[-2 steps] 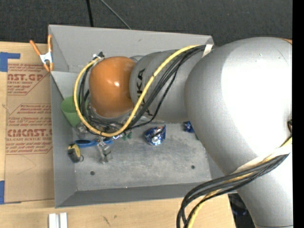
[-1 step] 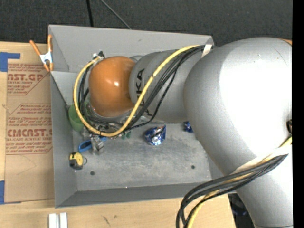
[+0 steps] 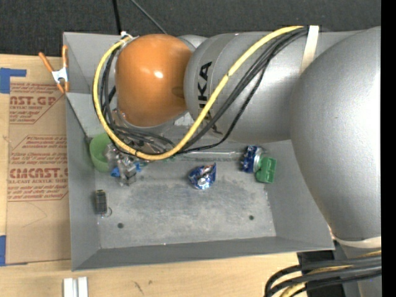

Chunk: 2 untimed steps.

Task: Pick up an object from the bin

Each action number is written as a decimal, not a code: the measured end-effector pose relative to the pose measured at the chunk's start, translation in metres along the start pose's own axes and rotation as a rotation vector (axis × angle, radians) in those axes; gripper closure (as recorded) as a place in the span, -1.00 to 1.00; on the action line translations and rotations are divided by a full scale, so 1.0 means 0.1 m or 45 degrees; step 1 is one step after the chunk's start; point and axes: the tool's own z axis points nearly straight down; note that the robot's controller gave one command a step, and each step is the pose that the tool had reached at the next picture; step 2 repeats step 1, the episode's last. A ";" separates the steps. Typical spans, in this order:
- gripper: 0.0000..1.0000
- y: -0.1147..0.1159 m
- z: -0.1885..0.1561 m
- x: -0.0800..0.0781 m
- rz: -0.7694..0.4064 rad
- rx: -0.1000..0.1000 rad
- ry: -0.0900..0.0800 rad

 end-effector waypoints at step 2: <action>1.00 0.02 -0.53 0.05 -0.022 0.001 0.002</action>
Offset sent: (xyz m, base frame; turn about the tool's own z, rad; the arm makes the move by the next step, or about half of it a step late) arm -0.0067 -0.0031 0.0485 -0.0166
